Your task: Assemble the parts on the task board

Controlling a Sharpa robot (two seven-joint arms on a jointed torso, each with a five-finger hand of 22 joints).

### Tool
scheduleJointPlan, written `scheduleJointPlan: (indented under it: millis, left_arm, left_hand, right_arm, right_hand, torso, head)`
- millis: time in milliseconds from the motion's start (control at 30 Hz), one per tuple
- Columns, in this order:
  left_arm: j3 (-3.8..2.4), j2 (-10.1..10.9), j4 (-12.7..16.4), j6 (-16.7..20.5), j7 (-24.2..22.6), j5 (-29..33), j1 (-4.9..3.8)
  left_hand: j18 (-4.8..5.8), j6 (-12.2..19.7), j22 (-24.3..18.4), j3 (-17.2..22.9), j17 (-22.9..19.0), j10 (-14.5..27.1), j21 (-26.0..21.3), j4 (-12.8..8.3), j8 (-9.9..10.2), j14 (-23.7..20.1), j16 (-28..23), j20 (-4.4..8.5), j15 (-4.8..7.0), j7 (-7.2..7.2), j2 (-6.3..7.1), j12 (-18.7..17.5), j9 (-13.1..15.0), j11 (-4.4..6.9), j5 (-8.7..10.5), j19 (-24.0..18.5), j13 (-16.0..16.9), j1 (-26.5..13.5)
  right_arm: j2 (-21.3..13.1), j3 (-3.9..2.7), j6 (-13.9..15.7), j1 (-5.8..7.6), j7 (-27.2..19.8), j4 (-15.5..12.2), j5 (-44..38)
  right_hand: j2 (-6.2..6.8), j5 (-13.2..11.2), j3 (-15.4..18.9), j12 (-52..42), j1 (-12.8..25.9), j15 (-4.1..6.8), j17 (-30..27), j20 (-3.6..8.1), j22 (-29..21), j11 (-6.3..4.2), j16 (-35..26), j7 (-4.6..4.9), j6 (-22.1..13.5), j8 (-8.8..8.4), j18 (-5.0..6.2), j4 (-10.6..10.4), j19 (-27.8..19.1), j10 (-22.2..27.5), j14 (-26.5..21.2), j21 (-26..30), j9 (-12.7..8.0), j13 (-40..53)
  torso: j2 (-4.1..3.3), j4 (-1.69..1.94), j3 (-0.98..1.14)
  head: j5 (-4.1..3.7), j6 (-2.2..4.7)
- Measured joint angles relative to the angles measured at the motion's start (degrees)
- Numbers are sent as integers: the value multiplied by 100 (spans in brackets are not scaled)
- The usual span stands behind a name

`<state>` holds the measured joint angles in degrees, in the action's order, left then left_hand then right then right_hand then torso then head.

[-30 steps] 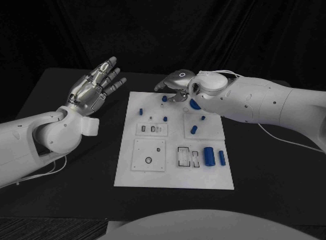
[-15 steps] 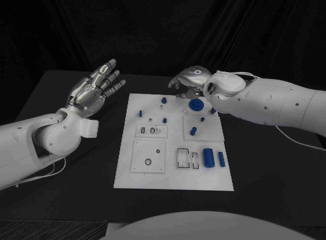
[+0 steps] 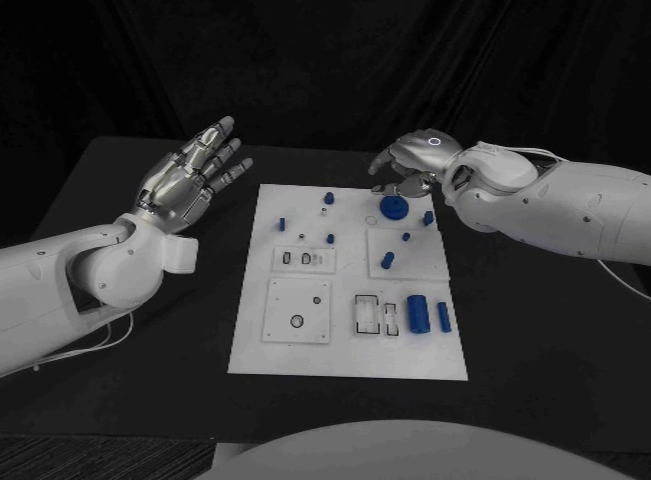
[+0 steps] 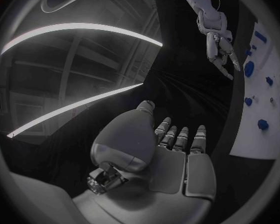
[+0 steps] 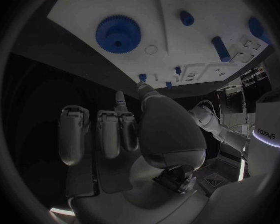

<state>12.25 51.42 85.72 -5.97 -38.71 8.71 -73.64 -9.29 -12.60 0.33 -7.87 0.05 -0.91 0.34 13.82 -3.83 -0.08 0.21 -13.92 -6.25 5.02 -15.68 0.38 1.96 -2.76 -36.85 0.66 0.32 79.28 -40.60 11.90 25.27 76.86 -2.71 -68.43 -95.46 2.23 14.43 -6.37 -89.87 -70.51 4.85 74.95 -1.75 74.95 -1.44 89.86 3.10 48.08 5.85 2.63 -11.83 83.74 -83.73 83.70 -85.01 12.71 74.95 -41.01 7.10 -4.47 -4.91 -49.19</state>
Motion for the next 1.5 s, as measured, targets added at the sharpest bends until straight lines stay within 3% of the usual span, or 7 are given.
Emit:
scheduleJointPlan:
  millis: [67,133,633,1200,1400,1500]
  left_arm:
    - [0,-3,-2,-4,1,0,3]
    - [0,-9,-2,-9,2,0,5]
    - [0,-40,-14,-53,9,0,13]
    - [0,-46,-42,-81,18,0,21]
    - [0,-56,-58,-91,21,0,26]
    - [0,-59,-62,-97,22,0,30]
  left_hand:
    - [0,0,0,9,0,0,0,9,0,0,0,0,0,0,0,0,0,0,0,0,0,0]
    - [0,0,0,16,0,0,0,16,0,0,0,0,0,0,0,0,0,0,0,0,0,0]
    - [0,0,0,16,2,0,0,16,0,0,0,0,0,0,0,0,-1,0,1,0,0,0]
    - [0,0,0,40,4,0,0,-7,1,0,0,0,0,0,0,0,-2,0,-27,0,-1,0]
    - [0,0,0,40,5,0,0,-7,1,0,0,0,0,0,-22,0,-2,0,-27,0,-1,22]
    - [0,0,0,39,4,0,0,-7,1,0,0,0,0,0,-22,0,-3,0,-27,0,-1,22]
  right_arm:
    - [-64,0,-43,-9,42,-37,21]
    - [-110,0,-107,-21,91,-65,36]
    - [-265,2,-681,-143,441,-112,90]
    - [-311,2,-823,-177,557,-104,102]
    - [-331,1,-824,-197,563,-105,104]
    - [-332,1,-824,-220,563,-102,105]
  right_hand:
    - [11,-3,62,0,99,0,0,0,0,0,0,-17,-77,-71,0,-61,0,0,0,-60,-21,0]
    - [24,-54,101,0,183,0,0,0,0,0,0,-14,-129,-115,-86,-133,0,0,0,-155,-53,0]
    - [56,-99,138,0,214,0,-1,0,-1,0,0,25,27,-113,-85,-169,-1,1,0,-286,-83,-1]
    - [55,-144,155,0,214,-15,-2,1,-2,19,-1,62,146,-64,-84,-153,-1,-19,15,-286,-30,-2]
    - [114,-144,153,0,150,-33,-2,-19,-3,19,-1,101,227,3,-84,-103,19,-18,32,-285,51,-3]
    - [107,-7,129,1,-2,-36,-2,-20,-3,40,-1,102,227,32,-83,-16,19,-39,35,-241,132,-3]
  torso:
    - [-3,7,1]
    - [-4,10,2]
    - [3,15,-9]
    - [11,20,-9]
    - [12,18,-8]
    - [12,16,-8]
  head:
    - [-12,1]
    - [-14,1]
    - [24,-35]
    - [25,-61]
    - [21,-68]
    - [21,-68]
